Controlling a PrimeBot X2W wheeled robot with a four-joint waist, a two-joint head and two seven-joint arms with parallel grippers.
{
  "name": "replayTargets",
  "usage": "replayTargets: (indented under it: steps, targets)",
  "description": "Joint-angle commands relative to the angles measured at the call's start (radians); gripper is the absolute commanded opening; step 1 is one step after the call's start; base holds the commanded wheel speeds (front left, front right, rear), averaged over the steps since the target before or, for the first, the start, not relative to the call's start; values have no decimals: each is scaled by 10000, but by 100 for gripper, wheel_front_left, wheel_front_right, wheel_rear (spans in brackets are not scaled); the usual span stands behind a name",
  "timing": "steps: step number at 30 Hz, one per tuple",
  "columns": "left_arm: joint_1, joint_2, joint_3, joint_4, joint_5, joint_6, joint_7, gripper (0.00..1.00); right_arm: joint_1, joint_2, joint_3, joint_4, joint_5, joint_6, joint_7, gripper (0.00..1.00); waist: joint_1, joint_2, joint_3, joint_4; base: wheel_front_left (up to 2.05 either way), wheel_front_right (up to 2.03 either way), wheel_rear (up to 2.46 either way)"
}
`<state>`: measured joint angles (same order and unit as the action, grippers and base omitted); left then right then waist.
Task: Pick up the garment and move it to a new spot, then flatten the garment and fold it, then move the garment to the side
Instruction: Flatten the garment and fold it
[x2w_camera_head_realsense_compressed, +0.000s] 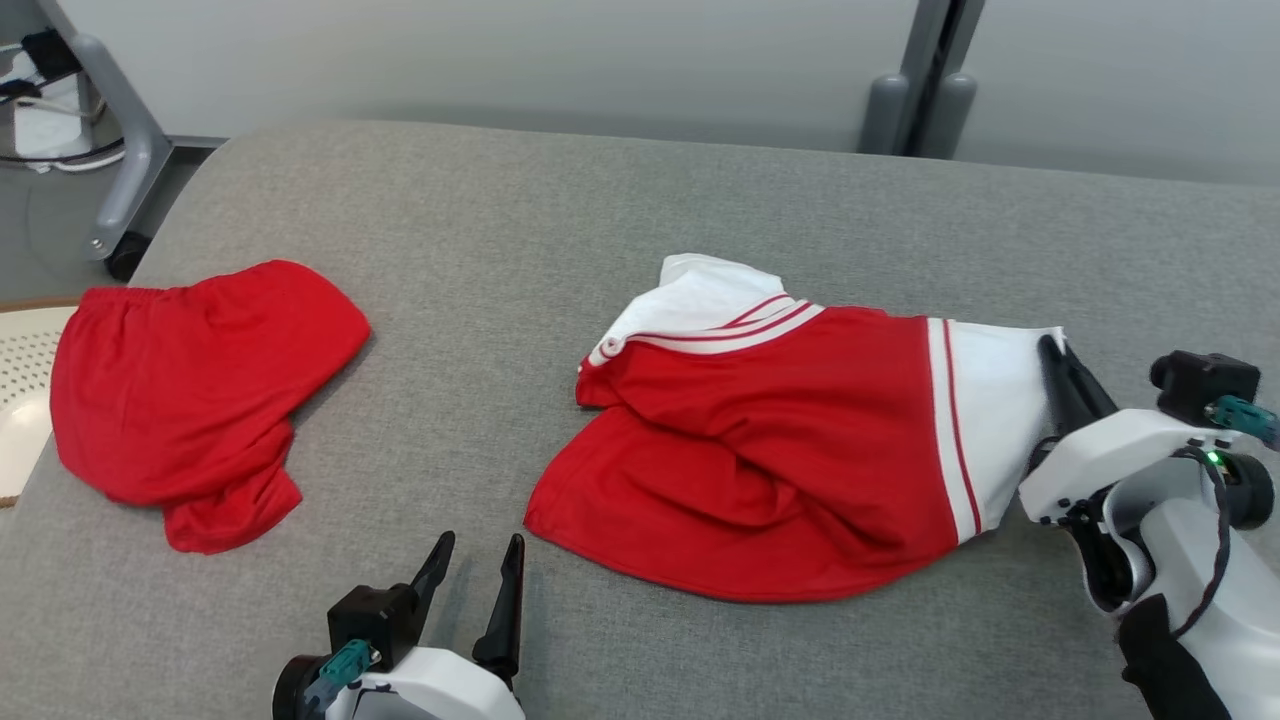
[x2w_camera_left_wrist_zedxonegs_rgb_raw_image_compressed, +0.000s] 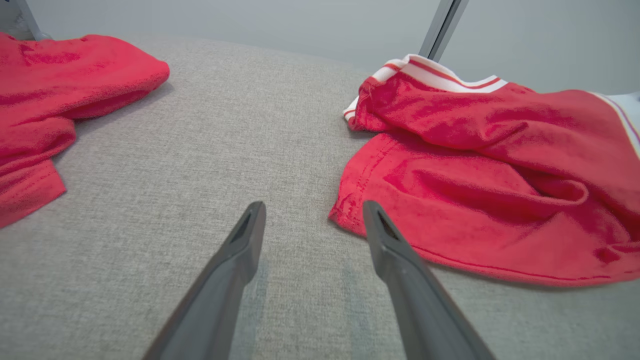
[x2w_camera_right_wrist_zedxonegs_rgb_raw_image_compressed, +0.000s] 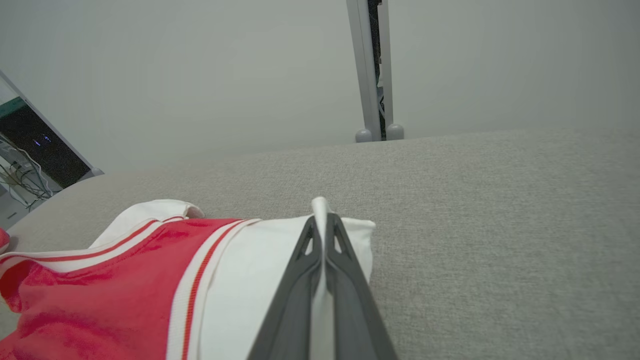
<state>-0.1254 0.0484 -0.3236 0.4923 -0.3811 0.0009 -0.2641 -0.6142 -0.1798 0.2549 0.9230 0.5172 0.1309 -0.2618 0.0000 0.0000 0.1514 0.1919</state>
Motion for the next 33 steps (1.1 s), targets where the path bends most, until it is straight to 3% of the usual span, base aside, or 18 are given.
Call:
replayTargets:
  steps: [1,6,12,13,14,15,20,23,28,33]
  targets:
    - [40,43,53,-16,47,-11,-5,100,184,-138,-385,-28,-203,-2,-44,0,0,0,-195,-330,0,0,0]
    - [77,43,78,-19,61,-19,-3,100,501,-367,-1505,181,-1248,-2,-46,0,0,0,-483,-854,0,0,0]
    - [311,41,121,29,-14,68,-3,100,898,-159,-2669,532,-2668,-2,-47,0,0,0,-833,-1346,0,0,0]
    - [355,41,124,45,-32,66,-3,100,968,-72,-2865,532,-2890,-2,-46,10,0,0,-884,-1403,0,0,0]
    - [388,44,139,48,-52,79,-3,100,1066,40,-3074,544,-3181,-2,-46,61,0,0,-919,-1460,0,0,0]
    - [406,44,147,48,-64,90,-3,100,1172,174,-3276,489,-3451,-2,-46,100,0,0,-951,-1507,0,0,0]
    - [502,44,160,59,-66,110,-3,100,1704,874,-4509,-825,-4602,-2,-43,100,0,0,-1027,-1676,0,0,0]
    - [523,44,203,68,12,130,-3,100,1961,1083,-4710,-1558,-4855,-2,-32,100,0,0,-1058,-1730,0,0,0]
    - [535,43,434,113,194,60,-3,100,2595,1258,-4601,-3268,-5037,-2,-34,100,0,0,-1158,-1843,0,0,0]
    - [501,41,523,159,244,0,-3,100,3236,1261,-4315,-3835,-4600,-2,-28,100,0,0,-1151,-1936,0,0,0]
